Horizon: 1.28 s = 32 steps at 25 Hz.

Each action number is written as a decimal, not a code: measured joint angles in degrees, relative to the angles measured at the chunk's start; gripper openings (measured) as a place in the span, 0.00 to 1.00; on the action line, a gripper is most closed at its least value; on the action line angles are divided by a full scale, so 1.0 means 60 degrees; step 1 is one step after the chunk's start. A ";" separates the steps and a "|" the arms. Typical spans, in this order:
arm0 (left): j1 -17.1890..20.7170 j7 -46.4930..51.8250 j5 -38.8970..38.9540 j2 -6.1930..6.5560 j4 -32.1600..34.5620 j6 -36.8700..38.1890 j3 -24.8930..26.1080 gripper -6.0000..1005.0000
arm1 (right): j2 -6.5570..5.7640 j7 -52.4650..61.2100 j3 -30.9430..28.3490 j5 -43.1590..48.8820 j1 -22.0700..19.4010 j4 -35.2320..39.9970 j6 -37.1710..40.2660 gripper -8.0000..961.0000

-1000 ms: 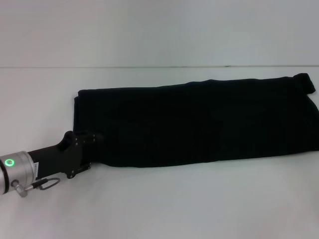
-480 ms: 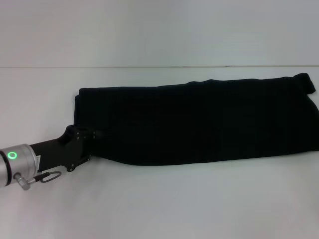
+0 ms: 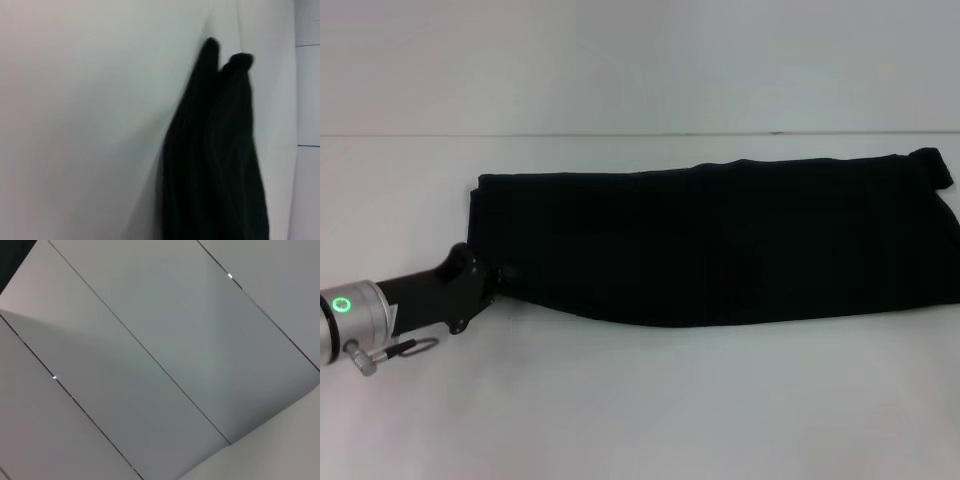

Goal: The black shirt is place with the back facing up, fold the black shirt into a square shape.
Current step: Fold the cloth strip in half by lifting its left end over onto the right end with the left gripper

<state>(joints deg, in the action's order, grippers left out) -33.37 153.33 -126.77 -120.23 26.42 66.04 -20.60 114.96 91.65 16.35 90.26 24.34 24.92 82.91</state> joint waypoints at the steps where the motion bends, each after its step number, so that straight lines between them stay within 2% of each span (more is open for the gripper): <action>1: -0.0019 -0.0188 0.0116 0.0028 0.0000 -0.0005 0.0004 0.03 | -0.0005 0.0009 -0.0001 0.0000 0.0000 0.0003 -0.0001 0.78; 9: 0.0123 -0.1380 0.0848 0.0296 -0.0075 -0.0967 0.0276 0.02 | -0.0117 0.0071 -0.0001 0.0003 -0.0099 0.0007 -0.0010 0.78; 16: 0.0417 -0.2738 0.1471 0.0373 -0.0099 -0.1875 0.2033 0.02 | -0.0128 0.0078 0.0009 0.0055 -0.0026 0.0007 -0.0162 0.78; 21: 0.0880 -0.3197 0.2138 0.0382 -0.0074 -0.2166 0.2666 0.02 | -0.0161 0.0077 0.0033 0.0060 0.0011 0.0006 -0.0253 0.78; 23: 0.1041 -0.3212 0.2162 0.0447 -0.0016 -0.2057 0.2720 0.02 | -0.0198 0.0117 0.0059 0.0060 0.0011 0.0007 -0.0259 0.78; 26: 0.1145 -0.3173 0.1572 0.0700 0.0247 -0.1398 0.2342 0.02 | -0.0263 0.0236 0.0089 0.0063 -0.0024 0.0006 -0.0248 0.78; 29: 0.0973 -0.3061 0.0647 0.0929 0.0591 -0.0479 0.1890 0.02 | -0.0313 0.0258 0.0100 0.0098 -0.0055 0.0006 -0.0224 0.78; 32: 0.0672 -0.3032 -0.0012 0.0990 0.0963 0.0265 0.1739 0.03 | -0.0321 0.0260 0.0103 0.0171 -0.0056 -0.0028 -0.0222 0.78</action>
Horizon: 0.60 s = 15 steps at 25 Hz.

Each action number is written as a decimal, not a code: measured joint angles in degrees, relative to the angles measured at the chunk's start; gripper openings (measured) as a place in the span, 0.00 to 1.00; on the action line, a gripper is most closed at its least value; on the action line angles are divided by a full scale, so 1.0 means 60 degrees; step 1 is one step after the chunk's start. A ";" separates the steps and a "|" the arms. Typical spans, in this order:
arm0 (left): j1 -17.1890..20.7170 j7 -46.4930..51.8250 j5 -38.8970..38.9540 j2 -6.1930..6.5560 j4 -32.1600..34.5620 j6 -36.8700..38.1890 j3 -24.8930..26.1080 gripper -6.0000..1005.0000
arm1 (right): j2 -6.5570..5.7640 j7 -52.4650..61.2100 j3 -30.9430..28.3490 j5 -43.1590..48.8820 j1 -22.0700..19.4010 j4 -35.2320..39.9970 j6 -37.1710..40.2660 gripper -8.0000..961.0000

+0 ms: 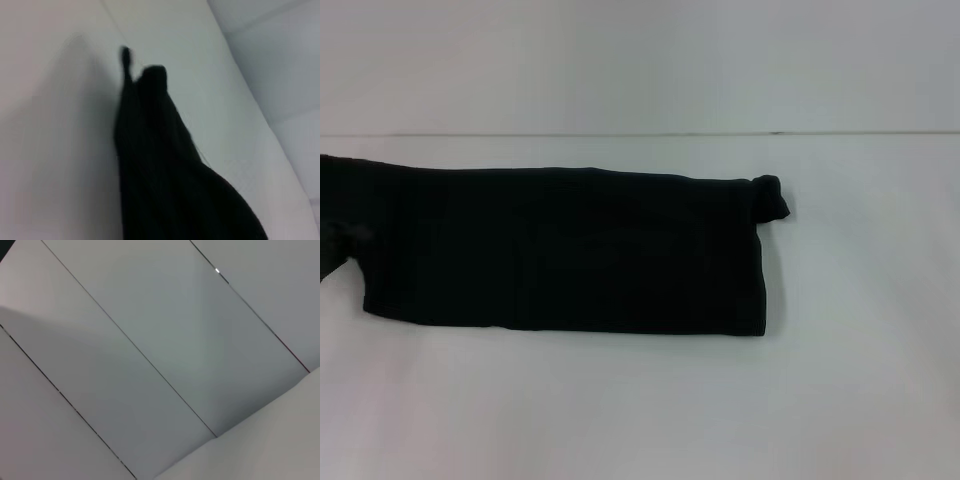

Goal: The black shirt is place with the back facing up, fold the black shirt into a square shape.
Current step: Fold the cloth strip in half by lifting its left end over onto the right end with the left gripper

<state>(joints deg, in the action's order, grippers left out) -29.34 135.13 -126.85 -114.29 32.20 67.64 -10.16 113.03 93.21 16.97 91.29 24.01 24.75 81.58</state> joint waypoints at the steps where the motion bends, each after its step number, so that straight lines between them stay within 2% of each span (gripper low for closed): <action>1: -0.0107 0.0058 -0.0144 0.0036 0.0069 0.0162 -0.0091 0.03 | -0.0004 0.0001 0.0000 0.0030 -0.0008 -0.0014 -0.0001 0.78; 5: -0.0352 0.0573 -0.0445 0.0123 0.0526 0.0431 -0.0762 0.03 | -0.0006 0.0014 0.0000 0.0200 -0.0031 -0.0002 0.0020 0.78; 8: -0.0520 0.1081 -0.0522 0.0058 0.1330 0.0929 -0.1487 0.03 | -0.0013 0.0020 -0.0001 0.0293 -0.0050 -0.0026 0.0050 0.78; 11: -0.0760 0.1496 -0.0472 -0.0069 0.2171 0.1524 -0.2136 0.03 | -0.0015 0.0021 -0.0001 0.0319 -0.0093 -0.0037 0.0053 0.78; 15: -0.1124 0.2004 -0.0436 -0.0451 0.3664 0.2174 -0.3049 0.04 | -0.0013 0.0005 -0.0004 0.0382 -0.0105 -0.0043 0.0058 0.78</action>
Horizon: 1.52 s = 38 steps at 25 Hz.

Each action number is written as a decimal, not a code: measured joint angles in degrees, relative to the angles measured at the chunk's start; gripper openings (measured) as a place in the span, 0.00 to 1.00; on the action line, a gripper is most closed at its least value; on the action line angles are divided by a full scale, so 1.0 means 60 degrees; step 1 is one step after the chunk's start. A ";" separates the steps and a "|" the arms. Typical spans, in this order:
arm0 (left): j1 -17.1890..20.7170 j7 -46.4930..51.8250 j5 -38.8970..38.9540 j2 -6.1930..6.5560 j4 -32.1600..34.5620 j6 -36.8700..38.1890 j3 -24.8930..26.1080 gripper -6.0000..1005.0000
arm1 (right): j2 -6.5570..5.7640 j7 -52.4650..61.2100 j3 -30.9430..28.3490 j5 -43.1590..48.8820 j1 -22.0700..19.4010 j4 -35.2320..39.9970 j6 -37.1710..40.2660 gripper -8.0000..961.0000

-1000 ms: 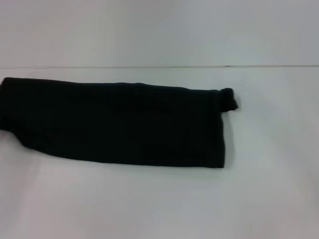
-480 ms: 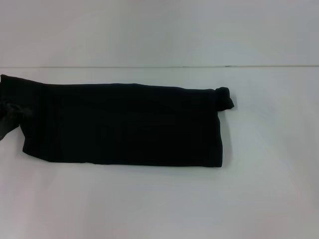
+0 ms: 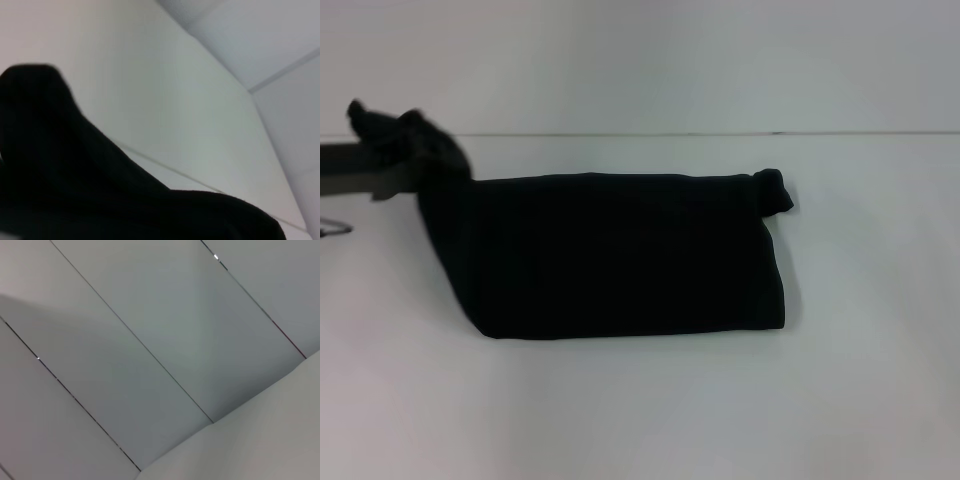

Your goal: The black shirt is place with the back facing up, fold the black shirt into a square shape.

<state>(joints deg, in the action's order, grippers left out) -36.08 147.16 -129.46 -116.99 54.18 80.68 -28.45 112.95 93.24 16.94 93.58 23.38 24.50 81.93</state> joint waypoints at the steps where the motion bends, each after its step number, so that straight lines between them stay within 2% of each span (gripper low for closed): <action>1: -0.0094 0.0160 0.0002 -0.0127 0.0445 0.0099 -0.0328 0.04 | 0.0005 -0.0015 0.0000 0.0020 -0.0001 0.0001 0.0000 0.78; 4: -0.0337 0.0627 0.0006 -0.0344 0.1304 0.0180 -0.1457 0.04 | 0.0027 -0.0064 0.0000 0.0035 -0.0002 0.0001 -0.0034 0.78; 5: -0.0337 0.0627 0.0006 -0.0344 0.1304 0.0180 -0.1457 0.04 | 0.0031 -0.0074 0.0000 0.0036 -0.0001 0.0000 -0.0047 0.78; 6: -0.0632 0.0902 0.0013 -0.0426 0.1585 0.0159 -0.2274 0.04 | 0.0033 -0.0082 0.0000 0.0035 -0.0002 0.0001 -0.0064 0.78; 8: -0.0858 0.0985 0.0013 -0.0487 0.1607 0.0070 -0.2680 0.04 | 0.0035 -0.0088 0.0002 0.0035 -0.0001 0.0001 -0.0068 0.78; 12: -0.1510 0.0984 -0.0053 -0.0762 0.1086 -0.0819 -0.3818 0.04 | 0.0056 -0.0113 0.0003 0.0055 0.0000 -0.0001 -0.0087 0.78; 17: -0.2178 0.0929 -0.0068 -0.1116 -0.0370 -0.3095 -0.6243 0.04 | 0.0084 -0.0129 0.0004 0.0171 0.0052 -0.0010 -0.0174 0.78; 18: -0.2178 0.0929 -0.0068 -0.1116 -0.0370 -0.3095 -0.6243 0.04 | 0.0088 -0.0130 0.0004 0.0175 0.0067 -0.0011 -0.0205 0.78; 20: -0.2289 0.0901 0.0079 -0.1237 -0.0917 -0.4302 -0.8282 0.04 | 0.0106 -0.0130 0.0004 0.0179 0.0080 -0.0010 -0.0252 0.78; 23: -0.2330 0.0702 0.0186 -0.1232 -0.0900 -0.4634 -0.9723 0.06 | 0.0124 -0.0130 0.0018 0.0191 0.0072 -0.0012 -0.0347 0.78; 24: -0.2355 0.0595 0.0188 -0.1222 -0.0892 -0.4654 -0.9960 0.07 | 0.0125 -0.0130 0.0023 0.0220 0.0070 -0.0011 -0.0370 0.78; 29: -0.2488 -0.0438 0.0158 -0.1218 -0.0872 -0.4450 -1.0550 0.10 | 0.0130 -0.0130 0.0024 0.0385 0.0108 -0.0011 -0.0488 0.78; 32: -0.2380 -0.0651 0.0054 -0.1154 -0.0451 -0.3959 -1.0586 0.19 | 0.0130 -0.0130 0.0025 0.0396 0.0115 -0.0011 -0.0578 0.78; 35: -0.1956 -0.0656 0.0106 -0.1116 0.0114 -0.3233 -0.9565 0.28 | 0.0102 -0.0077 0.0036 0.0493 0.0134 -0.0011 -0.0585 0.78; 38: -0.1276 -0.0568 0.0321 -0.1147 0.0818 -0.2424 -0.7853 0.51 | -0.0011 0.0286 0.0132 0.1007 0.0263 0.0061 -0.0527 0.78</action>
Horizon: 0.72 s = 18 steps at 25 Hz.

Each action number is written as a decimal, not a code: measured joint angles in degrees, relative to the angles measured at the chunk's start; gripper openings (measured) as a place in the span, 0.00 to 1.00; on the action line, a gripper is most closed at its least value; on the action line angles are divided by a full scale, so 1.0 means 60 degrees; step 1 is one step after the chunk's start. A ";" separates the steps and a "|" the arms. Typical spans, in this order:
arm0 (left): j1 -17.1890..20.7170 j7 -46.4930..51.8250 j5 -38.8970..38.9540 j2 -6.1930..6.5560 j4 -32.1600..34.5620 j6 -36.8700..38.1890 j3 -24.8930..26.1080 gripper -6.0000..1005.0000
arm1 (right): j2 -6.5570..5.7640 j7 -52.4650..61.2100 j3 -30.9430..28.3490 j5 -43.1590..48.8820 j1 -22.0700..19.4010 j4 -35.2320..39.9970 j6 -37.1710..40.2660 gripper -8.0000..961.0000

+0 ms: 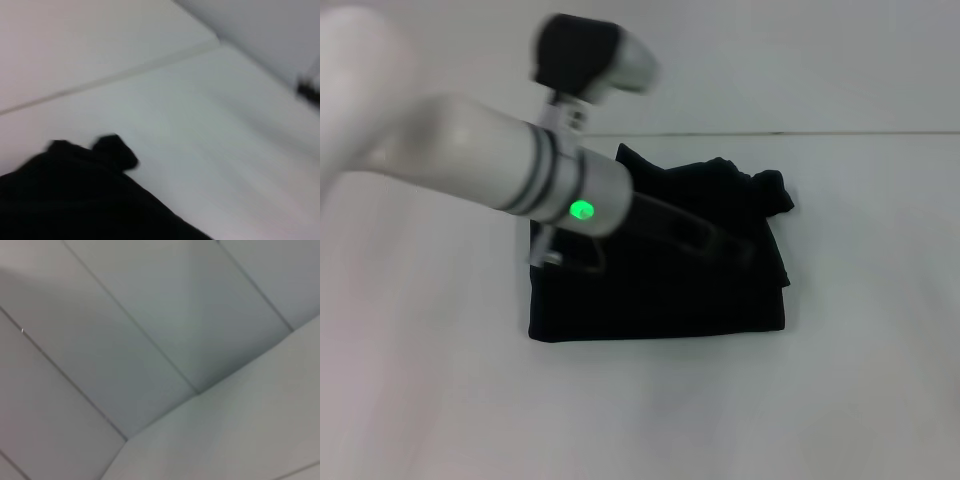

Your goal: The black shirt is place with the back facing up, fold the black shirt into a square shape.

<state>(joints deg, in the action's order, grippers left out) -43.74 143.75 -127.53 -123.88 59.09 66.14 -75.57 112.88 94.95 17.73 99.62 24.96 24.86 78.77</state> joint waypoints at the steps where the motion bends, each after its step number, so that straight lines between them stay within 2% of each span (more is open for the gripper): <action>1: 0.0207 0.0127 0.0150 -0.0001 0.0149 0.0267 0.0580 0.55 | -0.0063 0.0259 0.0098 0.0218 0.0081 0.0064 0.0015 0.78; 3: 0.0475 0.0565 0.0458 0.0061 0.0182 0.0825 0.1776 0.63 | -0.0203 0.0959 0.0422 0.0651 0.0266 0.0205 0.0038 0.78; 4: 0.0555 0.0935 0.0561 0.0163 0.0060 0.1176 0.2557 0.67 | -0.0266 0.1293 0.0577 0.0815 0.0355 0.0266 0.0057 0.78; 5: 0.0617 0.1417 0.0625 0.0427 -0.0364 0.1734 0.3615 0.67 | -0.0326 0.1643 0.0758 0.0979 0.0462 0.0348 0.0080 0.78; 6: 0.0617 0.1417 0.0625 0.0427 -0.0364 0.1734 0.3615 0.67 | -0.0395 0.2078 0.0970 0.1174 0.0595 0.0476 0.0094 0.77; 8: 0.0687 0.1675 0.0674 0.0849 -0.1123 0.2147 0.4576 0.67 | -0.0470 0.2805 0.1338 0.1494 0.0812 0.0746 0.0120 0.77; 10: 0.0817 0.1604 0.0753 0.1095 -0.1761 0.2266 0.5328 0.67 | -0.0530 0.3581 0.1761 0.1955 0.1117 0.1091 0.0172 0.76; 11: 0.0876 0.1532 0.0798 0.1144 -0.1961 0.2299 0.5574 0.67 | -0.0583 0.4374 0.2211 0.2552 0.1541 0.1431 0.0189 0.76; 12: 0.1000 0.1326 0.0890 0.1184 -0.2167 0.2305 0.5899 0.67 | -0.0583 0.4374 0.2211 0.2552 0.1541 0.1431 0.0189 0.75; 15: 0.1288 0.0972 0.1003 0.1185 -0.2260 0.2320 0.6286 0.67 | -0.0625 0.5418 0.2713 0.3653 0.2284 0.1827 0.0156 0.74; 16: 0.1380 0.0902 0.1026 0.1183 -0.2246 0.2330 0.6398 0.66 | -0.0576 0.5789 0.2820 0.4398 0.2784 0.2053 0.0070 0.74; 18: 0.1495 0.0813 0.1060 0.1186 -0.2236 0.2359 0.6582 0.66 | -0.0521 0.5889 0.2833 0.4778 0.3042 0.2153 -0.0001 0.73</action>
<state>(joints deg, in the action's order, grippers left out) -34.77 148.63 -121.17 -116.76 45.67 80.29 -36.08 109.76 130.29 34.73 128.29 43.21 37.78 78.76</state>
